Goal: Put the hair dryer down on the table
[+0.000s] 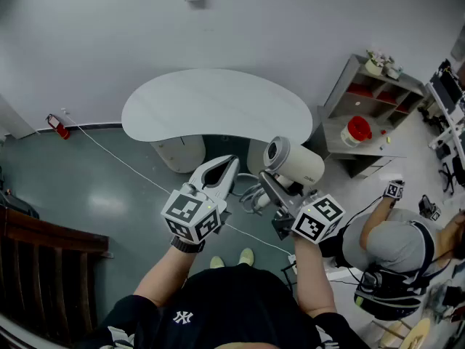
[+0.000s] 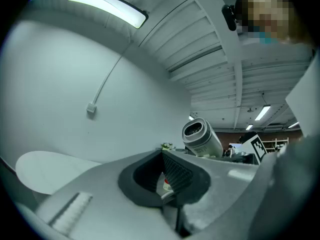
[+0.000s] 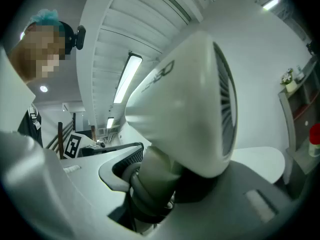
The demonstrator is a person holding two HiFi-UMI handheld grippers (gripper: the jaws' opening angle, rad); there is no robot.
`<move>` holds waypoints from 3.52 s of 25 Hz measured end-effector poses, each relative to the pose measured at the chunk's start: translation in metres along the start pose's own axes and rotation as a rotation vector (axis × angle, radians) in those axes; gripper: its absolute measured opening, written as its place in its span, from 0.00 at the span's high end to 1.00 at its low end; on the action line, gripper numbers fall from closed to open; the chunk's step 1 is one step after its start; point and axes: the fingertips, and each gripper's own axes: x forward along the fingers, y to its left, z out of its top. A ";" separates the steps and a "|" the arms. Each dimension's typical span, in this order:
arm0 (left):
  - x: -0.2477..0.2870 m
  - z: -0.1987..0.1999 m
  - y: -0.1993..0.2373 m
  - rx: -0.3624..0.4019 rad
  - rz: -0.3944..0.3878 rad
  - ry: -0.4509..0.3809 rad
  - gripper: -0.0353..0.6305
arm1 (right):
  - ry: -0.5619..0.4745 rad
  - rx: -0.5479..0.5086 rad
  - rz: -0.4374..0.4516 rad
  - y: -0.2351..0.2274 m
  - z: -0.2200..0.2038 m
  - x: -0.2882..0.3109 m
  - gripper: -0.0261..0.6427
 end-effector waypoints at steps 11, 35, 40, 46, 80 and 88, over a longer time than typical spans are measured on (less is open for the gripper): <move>0.008 -0.010 -0.002 -0.009 -0.004 0.011 0.95 | 0.008 -0.001 -0.004 -0.009 -0.005 0.000 0.65; 0.051 -0.034 -0.024 -0.004 0.050 0.047 0.95 | 0.043 0.059 -0.059 -0.082 -0.007 -0.040 0.65; 0.067 -0.041 -0.019 -0.010 0.028 0.054 0.95 | 0.047 0.065 -0.083 -0.099 -0.010 -0.036 0.65; 0.107 -0.050 -0.002 -0.028 -0.023 0.066 0.95 | 0.058 0.062 -0.141 -0.134 -0.007 -0.024 0.65; 0.324 -0.111 0.157 -0.118 -0.167 0.211 0.95 | 0.223 0.195 -0.335 -0.366 -0.030 0.120 0.65; 0.389 -0.152 0.172 -0.122 -0.137 0.282 0.95 | 0.330 0.291 -0.313 -0.451 -0.071 0.132 0.65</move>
